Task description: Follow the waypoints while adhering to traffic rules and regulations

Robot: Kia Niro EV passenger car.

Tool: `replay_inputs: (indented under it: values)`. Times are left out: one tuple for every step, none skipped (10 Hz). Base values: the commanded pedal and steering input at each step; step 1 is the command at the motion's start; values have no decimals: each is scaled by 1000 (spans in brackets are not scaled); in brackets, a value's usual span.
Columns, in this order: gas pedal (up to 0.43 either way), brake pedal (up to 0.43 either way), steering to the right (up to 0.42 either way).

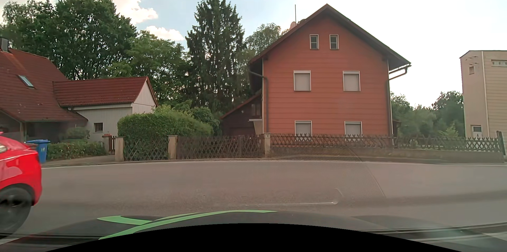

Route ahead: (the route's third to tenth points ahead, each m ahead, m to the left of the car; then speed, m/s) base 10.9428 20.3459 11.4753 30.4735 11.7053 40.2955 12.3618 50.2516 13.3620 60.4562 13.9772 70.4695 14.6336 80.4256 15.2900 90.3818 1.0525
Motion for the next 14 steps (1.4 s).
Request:
replay_inputs:
  values:
    - [47,0,-166]
    - [79,0,-198]
    - [79,0,-224]
    - [87,0,-248]
    - [87,0,-281]
    - [87,0,-329]
    - [98,0,-372]
    - [98,0,-414]
    - [130,0,-423]
    - [169,0,-432]
    - [169,0,-448]
    - [169,0,-474]
    - [169,0,-502]
    - [169,0,-521]
